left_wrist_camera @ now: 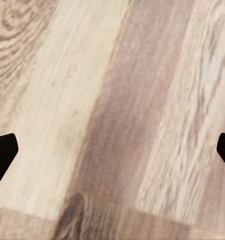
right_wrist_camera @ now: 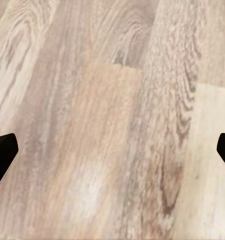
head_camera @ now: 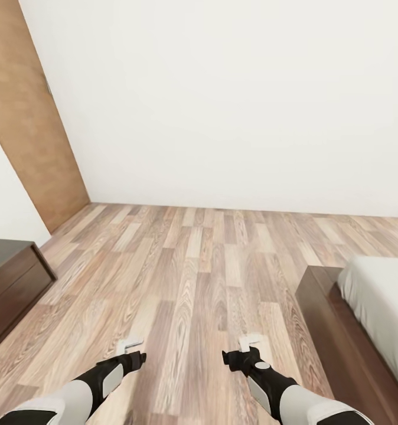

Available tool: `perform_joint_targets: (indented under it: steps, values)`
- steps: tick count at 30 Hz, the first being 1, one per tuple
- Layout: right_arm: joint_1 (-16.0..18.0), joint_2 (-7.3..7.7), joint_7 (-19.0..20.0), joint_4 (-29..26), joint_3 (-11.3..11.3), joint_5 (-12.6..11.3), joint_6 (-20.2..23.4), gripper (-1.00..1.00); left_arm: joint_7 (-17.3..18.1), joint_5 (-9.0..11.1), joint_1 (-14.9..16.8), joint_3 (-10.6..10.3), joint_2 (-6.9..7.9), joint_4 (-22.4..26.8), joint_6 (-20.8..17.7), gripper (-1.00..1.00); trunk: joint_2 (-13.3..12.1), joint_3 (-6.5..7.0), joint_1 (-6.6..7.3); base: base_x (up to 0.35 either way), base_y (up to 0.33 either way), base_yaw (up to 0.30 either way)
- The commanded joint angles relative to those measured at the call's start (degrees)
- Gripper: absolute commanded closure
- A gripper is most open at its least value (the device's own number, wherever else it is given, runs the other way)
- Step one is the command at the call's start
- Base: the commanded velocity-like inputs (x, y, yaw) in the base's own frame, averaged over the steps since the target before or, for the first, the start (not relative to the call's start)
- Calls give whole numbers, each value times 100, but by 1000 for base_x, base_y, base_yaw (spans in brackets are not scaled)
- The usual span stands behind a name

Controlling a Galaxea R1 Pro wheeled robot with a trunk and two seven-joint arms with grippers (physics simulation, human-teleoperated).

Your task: In the bedroom, move the book from the bed onto either nightstand, and place the two sandals side by side next to the bed.

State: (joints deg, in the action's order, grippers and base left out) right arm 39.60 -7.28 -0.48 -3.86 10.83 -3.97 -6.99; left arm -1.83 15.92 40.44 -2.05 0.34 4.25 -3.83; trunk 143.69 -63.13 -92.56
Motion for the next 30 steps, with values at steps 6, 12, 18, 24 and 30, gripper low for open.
perform_joint_targets:
  steps: [6,12,18,24,30]
  values:
    - [4,-1,-2,8,42,-42,-21,-100,-19,42,-1,-23,1,15,-36,-100,2,-5,-2,331,0,0]
    - [4,-2,-2,8,42,-42,-21,-100,-19,42,-2,-23,1,15,-36,-100,2,-5,-2,331,0,0]
    - [4,-2,-5,8,42,-42,-21,-100,-19,42,1,-23,1,14,-36,-100,2,-5,-2,331,0,0]
    - [4,-2,-4,8,42,-42,-21,-100,-19,42,1,-23,1,15,-32,-100,2,-5,-2,331,0,0]
    - [4,-1,2,8,42,-42,-21,-100,-19,42,-1,-21,1,10,-32,-100,2,-5,-2,331,0,-23]
